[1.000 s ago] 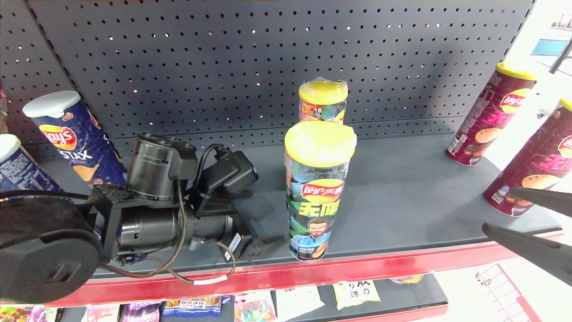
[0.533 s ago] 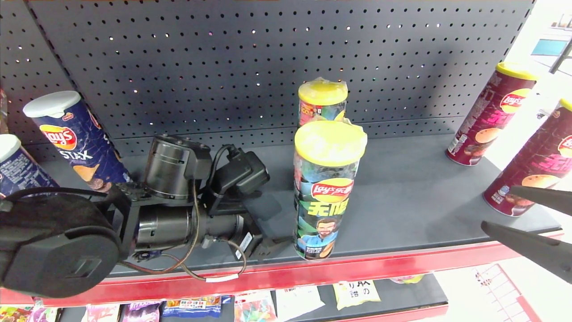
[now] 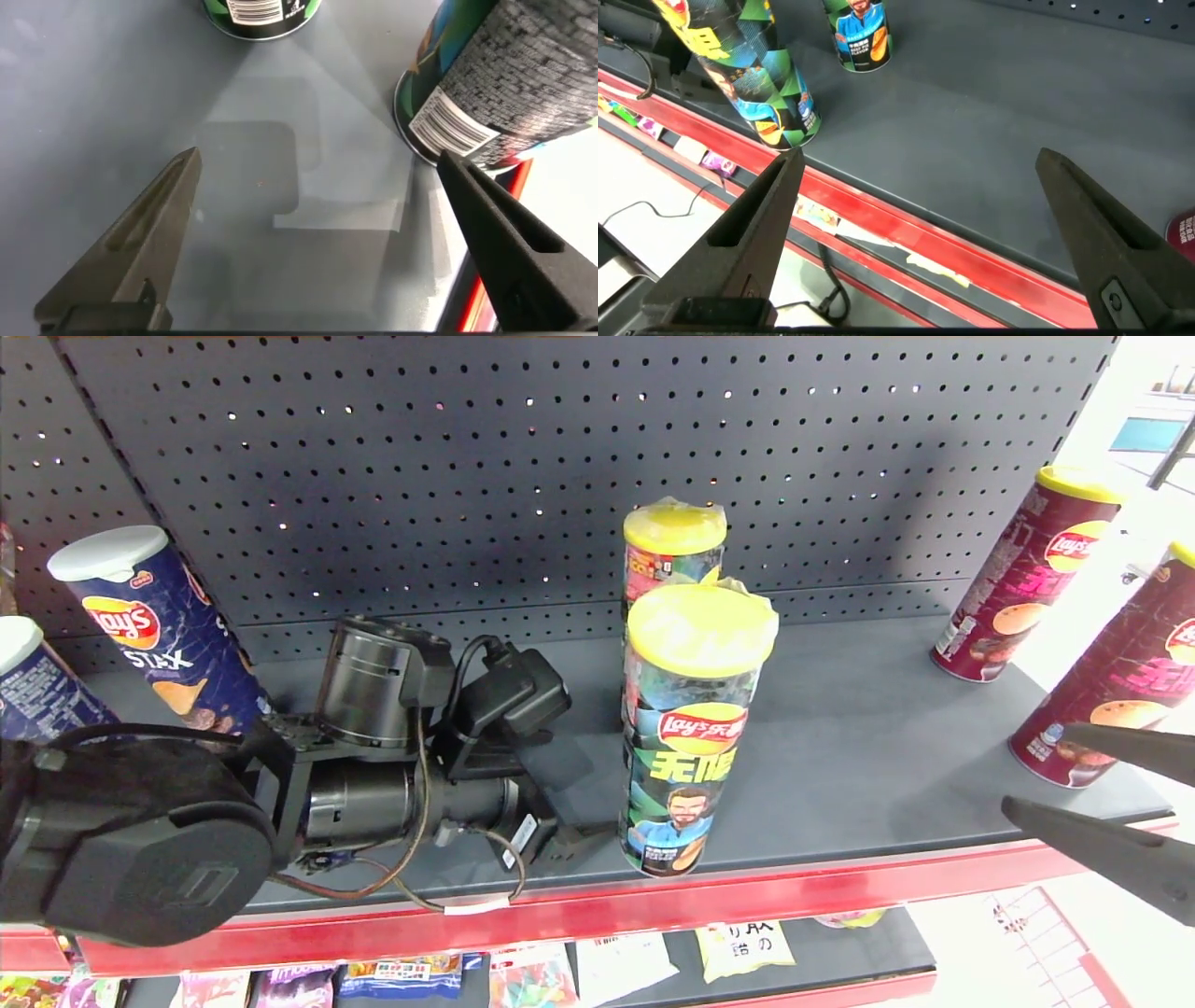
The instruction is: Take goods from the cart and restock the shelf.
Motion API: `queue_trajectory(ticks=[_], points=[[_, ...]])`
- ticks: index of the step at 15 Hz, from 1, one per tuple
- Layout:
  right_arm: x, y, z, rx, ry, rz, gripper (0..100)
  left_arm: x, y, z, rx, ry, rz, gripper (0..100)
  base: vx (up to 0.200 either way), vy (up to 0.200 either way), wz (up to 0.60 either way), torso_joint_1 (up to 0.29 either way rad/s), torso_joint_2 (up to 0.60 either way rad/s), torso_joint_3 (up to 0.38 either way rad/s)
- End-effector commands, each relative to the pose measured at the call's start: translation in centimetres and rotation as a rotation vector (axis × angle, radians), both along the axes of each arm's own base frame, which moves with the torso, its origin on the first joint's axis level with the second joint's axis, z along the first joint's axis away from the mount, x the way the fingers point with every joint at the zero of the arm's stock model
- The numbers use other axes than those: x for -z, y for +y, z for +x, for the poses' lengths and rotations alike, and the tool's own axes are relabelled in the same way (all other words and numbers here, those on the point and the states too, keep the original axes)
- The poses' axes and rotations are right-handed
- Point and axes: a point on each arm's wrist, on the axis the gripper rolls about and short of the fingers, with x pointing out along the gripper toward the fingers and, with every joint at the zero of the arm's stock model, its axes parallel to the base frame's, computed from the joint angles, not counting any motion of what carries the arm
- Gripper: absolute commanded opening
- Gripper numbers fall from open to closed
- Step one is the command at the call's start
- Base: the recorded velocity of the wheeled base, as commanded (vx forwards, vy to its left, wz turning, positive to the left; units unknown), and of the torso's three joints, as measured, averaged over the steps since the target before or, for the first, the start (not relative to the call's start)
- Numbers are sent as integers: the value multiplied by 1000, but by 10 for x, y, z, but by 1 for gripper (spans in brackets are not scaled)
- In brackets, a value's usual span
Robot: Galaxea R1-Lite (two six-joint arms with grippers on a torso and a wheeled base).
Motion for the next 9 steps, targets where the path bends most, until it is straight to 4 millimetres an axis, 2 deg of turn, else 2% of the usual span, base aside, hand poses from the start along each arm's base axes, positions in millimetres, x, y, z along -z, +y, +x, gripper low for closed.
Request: queue_trajectory(ticks=[1,3,5,6,9], points=[[1,0,0,-3,3,-1,100,0,1,0,-2,-1,0,100,0,0,0,0,0,0],[1,0,0,-1,3,-2,100,-5,3,-3,-10,-12,-6,100,0,0,0,0,0,0],[2,-1,-2,-1,1,-1,100,-13,17,-21,-23,-29,-17,100,0,0,0,0,0,0],[2,-2,-4,2,0,-1,100,-15,18,-23,-23,-33,-21,100,0,0,0,0,0,0],[4,-2,-6,2,-1,-2,100,-11,11,-16,-16,-26,-14,100,0,0,0,0,0,0]])
